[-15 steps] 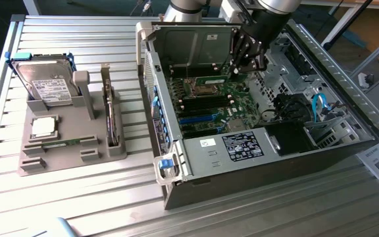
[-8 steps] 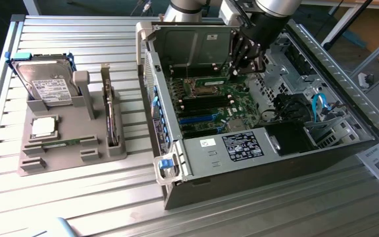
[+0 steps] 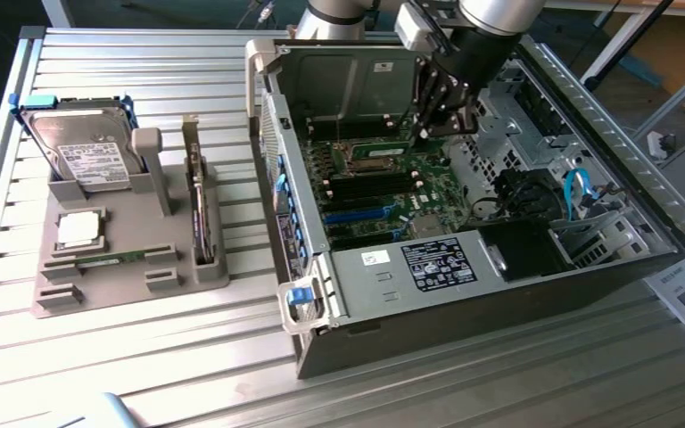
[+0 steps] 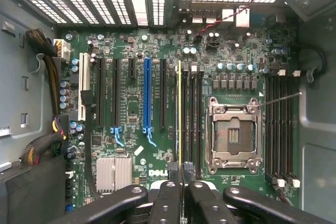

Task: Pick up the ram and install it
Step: 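Insert the ram into the slot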

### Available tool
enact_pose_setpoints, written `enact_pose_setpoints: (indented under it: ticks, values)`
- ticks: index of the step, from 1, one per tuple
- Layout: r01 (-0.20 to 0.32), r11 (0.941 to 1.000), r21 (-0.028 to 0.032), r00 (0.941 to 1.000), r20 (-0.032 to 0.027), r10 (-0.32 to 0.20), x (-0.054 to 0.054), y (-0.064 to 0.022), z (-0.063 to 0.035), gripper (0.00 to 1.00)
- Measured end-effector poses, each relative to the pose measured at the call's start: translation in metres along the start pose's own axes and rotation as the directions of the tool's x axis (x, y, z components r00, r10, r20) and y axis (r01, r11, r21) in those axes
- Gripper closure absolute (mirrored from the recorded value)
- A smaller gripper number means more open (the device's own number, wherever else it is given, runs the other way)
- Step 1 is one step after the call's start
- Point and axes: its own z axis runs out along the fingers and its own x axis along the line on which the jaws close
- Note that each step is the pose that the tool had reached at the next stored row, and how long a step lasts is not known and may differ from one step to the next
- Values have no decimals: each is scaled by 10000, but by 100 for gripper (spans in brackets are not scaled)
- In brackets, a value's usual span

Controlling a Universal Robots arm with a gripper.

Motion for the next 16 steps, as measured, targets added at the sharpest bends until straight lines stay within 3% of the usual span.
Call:
enact_pose_setpoints:
  ticks: [16]
  values:
    - [0,10000,0,10000,-1,0,0,-5,87,88]
